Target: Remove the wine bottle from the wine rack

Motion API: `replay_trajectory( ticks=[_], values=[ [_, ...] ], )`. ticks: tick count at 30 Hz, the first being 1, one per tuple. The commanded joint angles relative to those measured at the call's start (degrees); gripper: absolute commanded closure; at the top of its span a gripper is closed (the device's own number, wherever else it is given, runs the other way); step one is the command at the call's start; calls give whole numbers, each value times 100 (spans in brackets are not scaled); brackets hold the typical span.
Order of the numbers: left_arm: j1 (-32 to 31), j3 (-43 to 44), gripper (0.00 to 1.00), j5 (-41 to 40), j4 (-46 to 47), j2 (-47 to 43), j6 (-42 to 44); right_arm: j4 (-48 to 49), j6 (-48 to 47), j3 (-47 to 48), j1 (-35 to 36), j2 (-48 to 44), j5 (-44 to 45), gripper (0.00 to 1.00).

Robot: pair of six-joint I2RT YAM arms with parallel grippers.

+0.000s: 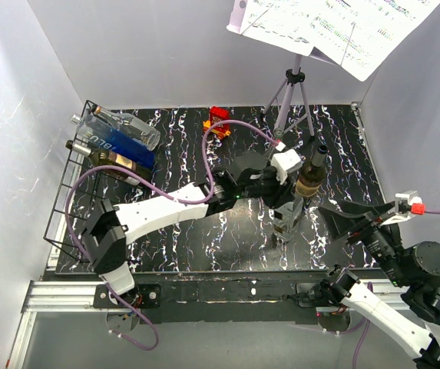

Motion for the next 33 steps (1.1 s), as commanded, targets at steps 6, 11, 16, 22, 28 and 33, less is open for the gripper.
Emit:
replay_trajectory(
  ticks=[6,11,16,22,28,33],
  values=[
    [-255,1381,100,67,877,532,116,225,-114,83,18,-480,437,24],
    [-299,1741,100,84,684,814,98,172,-97,-14,18,-542,472,24],
    [-308,1865,84,145,473,937,45,146,-114,3,18,-551,499,25],
    [-317,2014,75,233,341,1060,1,111,-132,21,18,-568,525,24],
    [-326,2128,69,233,209,1157,-34,102,-114,3,27,-604,525,25],
    [-334,2243,48,172,42,1218,-25,67,-114,30,18,-595,543,25]
  ],
)
